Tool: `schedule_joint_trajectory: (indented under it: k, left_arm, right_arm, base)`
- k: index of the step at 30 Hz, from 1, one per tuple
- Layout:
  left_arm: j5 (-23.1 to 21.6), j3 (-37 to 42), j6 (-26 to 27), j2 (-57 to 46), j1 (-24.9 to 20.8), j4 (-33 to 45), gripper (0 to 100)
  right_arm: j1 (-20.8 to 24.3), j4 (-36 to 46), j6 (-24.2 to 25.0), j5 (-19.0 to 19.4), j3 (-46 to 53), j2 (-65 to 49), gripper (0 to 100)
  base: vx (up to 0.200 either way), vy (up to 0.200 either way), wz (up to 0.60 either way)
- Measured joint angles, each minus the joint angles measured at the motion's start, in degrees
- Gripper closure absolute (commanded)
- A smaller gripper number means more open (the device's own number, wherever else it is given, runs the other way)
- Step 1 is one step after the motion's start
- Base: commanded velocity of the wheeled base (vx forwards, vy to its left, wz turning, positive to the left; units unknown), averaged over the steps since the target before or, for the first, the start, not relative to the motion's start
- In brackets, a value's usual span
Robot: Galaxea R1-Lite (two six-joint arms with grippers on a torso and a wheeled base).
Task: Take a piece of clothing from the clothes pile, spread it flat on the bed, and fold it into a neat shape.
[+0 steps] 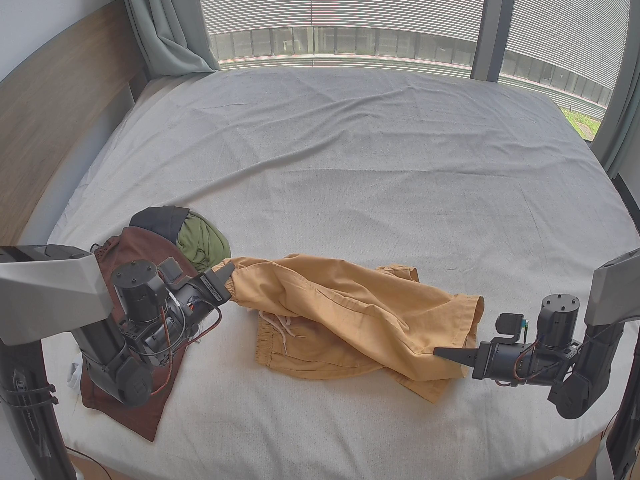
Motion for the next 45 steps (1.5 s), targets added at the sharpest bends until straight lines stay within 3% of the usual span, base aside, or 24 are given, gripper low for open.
schedule_joint_trajectory:
  k: [12, 22, 27, 45]
  left_arm:
    - [-0.4, -0.1, -0.3, -3.0, -0.1, 0.0, 100]
    - [-4.2, 0.0, -0.3, -9.4, 0.9, 0.0, 100]
    - [-6.8, 0.2, -0.1, -11.6, 2.2, 0.0, 100]
    - [-8.3, 0.3, 2.1, -14.9, 4.3, 0.0, 100]
  right_arm:
    - [0.5, 0.1, 0.7, -0.4, -1.2, -3.8, 100]
    - [1.0, 0.2, 3.0, -0.7, -4.5, -10.4, 100]
    - [1.2, 0.2, 2.1, -0.8, -4.4, -13.0, 100]
    - [1.3, 0.2, 1.9, -0.8, -4.7, -15.7, 100]
  base:
    - [0.000, 0.000, 0.00]
    - [0.000, 0.000, 0.00]
    - [0.000, 0.000, 0.00]
    - [0.000, 0.000, 0.00]
